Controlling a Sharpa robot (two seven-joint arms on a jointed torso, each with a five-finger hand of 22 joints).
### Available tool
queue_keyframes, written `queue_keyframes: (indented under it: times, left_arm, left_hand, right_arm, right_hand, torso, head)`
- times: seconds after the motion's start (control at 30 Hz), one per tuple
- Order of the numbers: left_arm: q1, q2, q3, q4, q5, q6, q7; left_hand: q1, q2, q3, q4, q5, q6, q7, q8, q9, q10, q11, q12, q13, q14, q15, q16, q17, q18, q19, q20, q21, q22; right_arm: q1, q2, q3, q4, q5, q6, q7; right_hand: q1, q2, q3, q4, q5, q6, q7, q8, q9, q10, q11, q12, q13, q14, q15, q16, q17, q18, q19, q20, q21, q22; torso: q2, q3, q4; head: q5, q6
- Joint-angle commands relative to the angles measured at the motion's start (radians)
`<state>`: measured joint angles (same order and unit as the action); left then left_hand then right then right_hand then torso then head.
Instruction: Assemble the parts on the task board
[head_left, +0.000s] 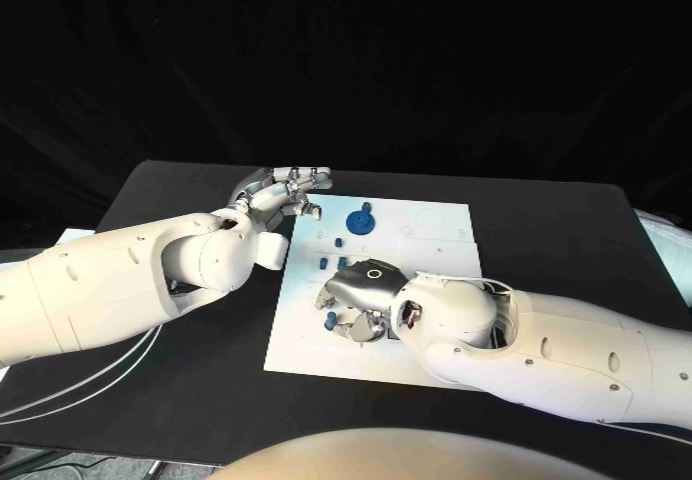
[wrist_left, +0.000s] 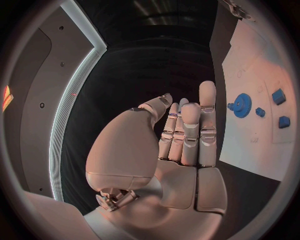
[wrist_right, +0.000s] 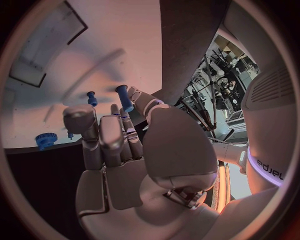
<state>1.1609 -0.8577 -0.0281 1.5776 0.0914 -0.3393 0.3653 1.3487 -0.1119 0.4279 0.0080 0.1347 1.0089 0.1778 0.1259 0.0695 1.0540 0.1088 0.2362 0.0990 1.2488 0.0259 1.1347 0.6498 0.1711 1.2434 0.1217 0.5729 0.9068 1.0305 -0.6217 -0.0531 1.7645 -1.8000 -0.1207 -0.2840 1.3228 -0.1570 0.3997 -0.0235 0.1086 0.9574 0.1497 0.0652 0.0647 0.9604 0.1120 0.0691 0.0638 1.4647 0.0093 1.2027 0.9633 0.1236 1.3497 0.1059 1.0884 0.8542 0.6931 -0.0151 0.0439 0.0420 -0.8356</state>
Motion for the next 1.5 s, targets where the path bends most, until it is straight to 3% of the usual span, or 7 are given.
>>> queue_keyframes:
  times: [0.03, 0.2, 0.4, 0.63, 0.77, 1.0, 1.5]
  left_arm:
    - [0.000, 0.001, 0.001, 0.001, -0.004, 0.019, 0.001]
    - [0.000, 0.000, 0.001, 0.000, -0.004, 0.020, 0.000]
    - [0.000, -0.004, 0.000, 0.001, -0.004, 0.021, 0.000]
    - [0.000, -0.009, -0.001, 0.009, -0.004, 0.022, -0.001]
    - [0.000, -0.010, -0.001, 0.016, -0.004, 0.024, -0.003]
    - [0.000, -0.009, -0.002, 0.017, -0.005, 0.026, -0.003]
    - [-0.003, -0.013, -0.002, 0.016, -0.005, 0.028, -0.003]
  left_hand:
    - [0.010, 0.004, -0.001, -0.008, 0.005, -0.008, 0.000, 0.004, 0.000, -0.008, 0.002, 0.005, 0.000, -0.008, -0.002, 0.002, -0.002, 0.009, -0.005, -0.001, -0.003, -0.002]
    - [0.010, 0.003, -0.001, -0.008, 0.005, -0.008, 0.000, 0.004, -0.001, -0.009, 0.002, 0.005, 0.000, -0.008, -0.002, 0.002, -0.002, 0.010, -0.005, -0.001, -0.004, -0.003]
    - [0.010, 0.003, -0.001, -0.008, 0.005, -0.009, 0.000, 0.005, -0.001, -0.011, 0.002, 0.005, -0.001, -0.009, -0.002, 0.001, -0.003, 0.010, -0.005, -0.001, -0.004, -0.003]
    - [0.010, 0.003, -0.001, -0.008, 0.005, -0.009, 0.000, 0.005, -0.001, -0.012, 0.002, 0.005, -0.001, -0.009, -0.002, 0.001, -0.004, 0.010, -0.005, -0.001, -0.004, -0.003]
    - [0.010, 0.003, -0.001, -0.008, 0.005, -0.009, 0.000, 0.005, -0.001, -0.012, 0.002, 0.005, -0.001, -0.009, -0.002, 0.001, -0.004, 0.010, -0.005, -0.001, -0.004, -0.003]
    - [0.010, 0.003, -0.001, -0.008, 0.005, -0.009, 0.000, 0.005, -0.001, -0.012, 0.002, 0.005, -0.001, -0.009, -0.002, 0.001, -0.004, 0.010, -0.005, -0.001, -0.004, -0.003]
    - [0.010, 0.003, -0.001, -0.008, 0.005, -0.009, 0.000, 0.005, -0.001, -0.012, 0.002, 0.005, -0.001, -0.009, -0.002, 0.001, -0.004, 0.010, -0.005, -0.001, -0.004, -0.003]
  right_arm:
    - [-0.001, -0.022, 0.001, 0.017, 0.005, -0.102, 0.025]
    - [0.010, -0.102, 0.011, 0.069, 0.052, -0.167, 0.033]
    - [0.066, -0.291, 0.019, 0.155, 0.291, -0.251, -0.013]
    - [0.103, -0.473, 0.013, 0.216, 0.502, -0.255, -0.135]
    - [0.101, -0.536, -0.003, 0.232, 0.493, -0.211, -0.207]
    - [0.069, -0.552, -0.019, 0.239, 0.423, -0.167, -0.281]
    - [0.012, -0.485, -0.023, 0.207, 0.336, -0.145, -0.311]
  right_hand:
    - [0.012, 0.002, -0.014, 0.001, 0.001, -0.004, 0.005, -0.002, 0.002, -0.005, 0.000, 0.009, 0.002, 0.008, 0.005, -0.004, -0.005, 0.012, -0.005, 0.001, -0.003, -0.002]
    - [0.025, 0.012, -0.033, 0.002, 0.010, 0.018, 0.006, 0.004, 0.006, 0.036, -0.009, 0.043, 0.007, 0.003, -0.001, -0.016, -0.024, 0.011, 0.001, 0.001, 0.001, 0.004]
    - [-0.016, 0.015, -0.050, 0.041, 0.023, 0.074, 0.013, 0.017, 0.011, 0.193, -0.026, 0.119, 0.021, 0.018, -0.012, 0.019, 0.025, 0.002, 0.024, -0.008, 0.039, 0.054]
    - [-0.112, -0.013, -0.150, 0.113, 0.145, 0.102, -0.035, 0.032, 0.014, 0.417, -0.083, 0.311, 0.154, 0.073, -0.059, 0.224, 0.334, -0.048, 0.118, -0.054, 0.241, 0.330]
    - [-0.109, 0.013, -0.265, 0.154, 0.191, 0.103, -0.051, 0.059, 0.022, 0.392, -0.100, 0.860, 0.759, 0.066, -0.067, 0.249, 0.358, -0.055, 0.118, -0.072, 0.276, 0.371]
    - [-0.102, 0.050, -0.380, 0.219, 0.196, 0.092, -0.043, 0.088, 0.031, 0.444, -0.089, 1.197, 1.159, 0.080, -0.061, 0.300, 0.457, -0.062, 0.125, -0.056, 0.314, 0.427]
    - [-0.112, 0.069, -0.465, 0.278, 0.201, 0.084, -0.042, 0.108, 0.037, 0.467, -0.086, 1.266, 1.256, 0.083, -0.058, 0.314, 0.484, -0.065, 0.127, -0.053, 0.325, 0.443]
  torso:
    - [-0.001, 0.0013, -0.0013]
    - [-0.002, 0.0008, -0.0038]
    - [-0.008, -0.0026, -0.0140]
    - [-0.014, -0.0071, -0.0288]
    - [-0.017, -0.0085, -0.0362]
    - [-0.021, -0.0094, -0.0450]
    - [-0.019, -0.0100, -0.0443]
  head:
    - [-0.005, 0.003]
    - [-0.019, 0.010]
    - [-0.054, 0.022]
    - [-0.082, 0.032]
    - [-0.090, 0.033]
    - [-0.088, 0.032]
    - [-0.084, 0.031]
